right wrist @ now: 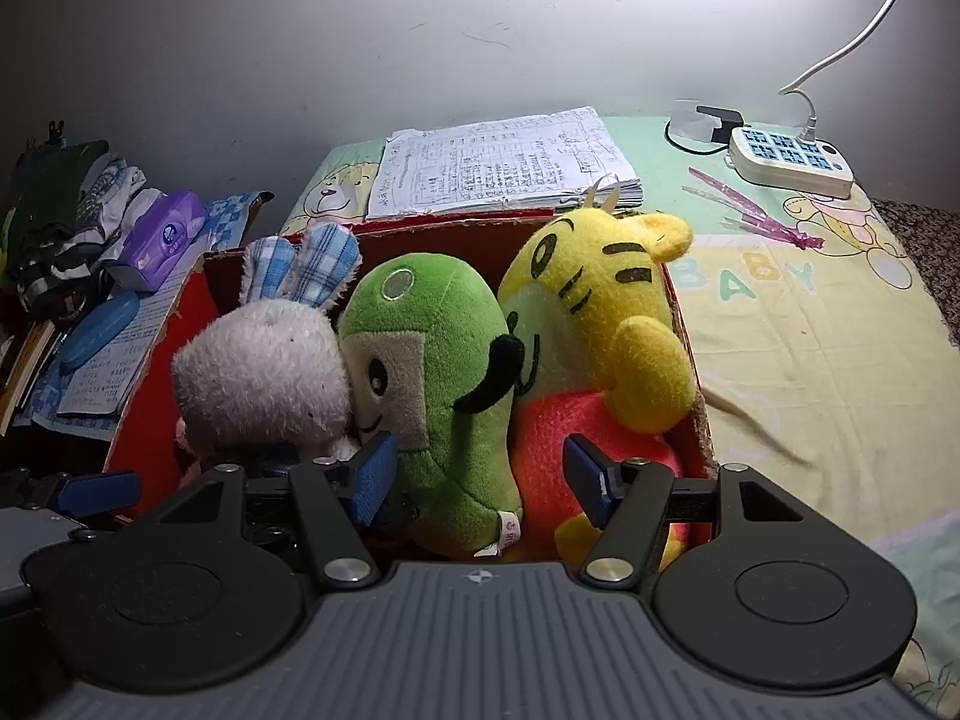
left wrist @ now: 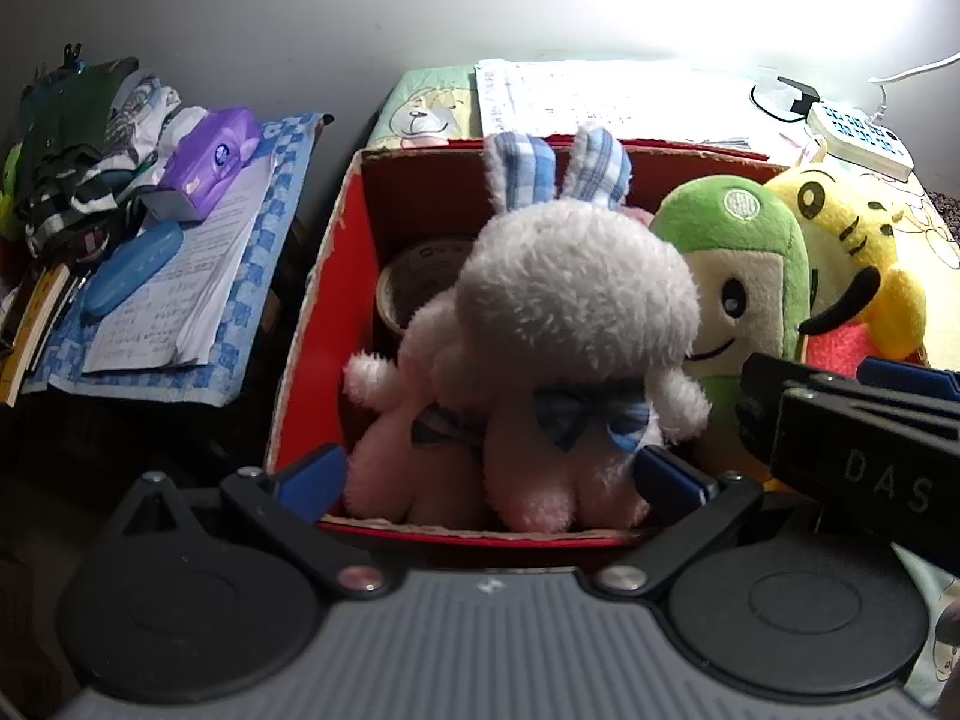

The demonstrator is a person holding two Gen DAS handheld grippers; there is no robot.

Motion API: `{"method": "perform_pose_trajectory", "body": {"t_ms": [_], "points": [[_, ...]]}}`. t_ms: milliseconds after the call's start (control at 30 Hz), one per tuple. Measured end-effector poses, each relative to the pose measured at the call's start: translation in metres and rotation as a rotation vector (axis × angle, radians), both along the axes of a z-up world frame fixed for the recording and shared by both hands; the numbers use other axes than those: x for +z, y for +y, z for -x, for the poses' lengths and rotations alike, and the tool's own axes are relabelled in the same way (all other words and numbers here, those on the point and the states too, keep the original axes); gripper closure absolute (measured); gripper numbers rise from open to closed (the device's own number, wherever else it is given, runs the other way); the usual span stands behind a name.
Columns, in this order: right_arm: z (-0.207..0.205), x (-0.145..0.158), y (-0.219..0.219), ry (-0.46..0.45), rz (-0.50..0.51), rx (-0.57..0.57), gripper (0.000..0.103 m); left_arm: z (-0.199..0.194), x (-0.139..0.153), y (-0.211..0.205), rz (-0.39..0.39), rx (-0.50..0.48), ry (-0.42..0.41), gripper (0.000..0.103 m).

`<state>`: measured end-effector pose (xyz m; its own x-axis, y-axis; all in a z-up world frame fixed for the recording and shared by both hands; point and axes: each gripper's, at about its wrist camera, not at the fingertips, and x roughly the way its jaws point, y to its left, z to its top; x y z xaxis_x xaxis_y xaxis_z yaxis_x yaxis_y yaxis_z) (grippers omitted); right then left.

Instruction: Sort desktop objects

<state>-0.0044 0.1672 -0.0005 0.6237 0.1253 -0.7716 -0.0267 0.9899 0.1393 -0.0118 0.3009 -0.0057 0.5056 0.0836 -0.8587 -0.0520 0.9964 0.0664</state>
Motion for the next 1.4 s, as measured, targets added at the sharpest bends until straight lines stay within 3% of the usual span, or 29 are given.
{"method": "perform_pose_trajectory", "body": {"t_ms": [1400], "points": [[-0.0047,-0.0029,0.0082,-0.016,0.063,0.008,0.031,-0.0059,-0.0061,-0.0023,0.032,0.001,0.015,0.000]]}}
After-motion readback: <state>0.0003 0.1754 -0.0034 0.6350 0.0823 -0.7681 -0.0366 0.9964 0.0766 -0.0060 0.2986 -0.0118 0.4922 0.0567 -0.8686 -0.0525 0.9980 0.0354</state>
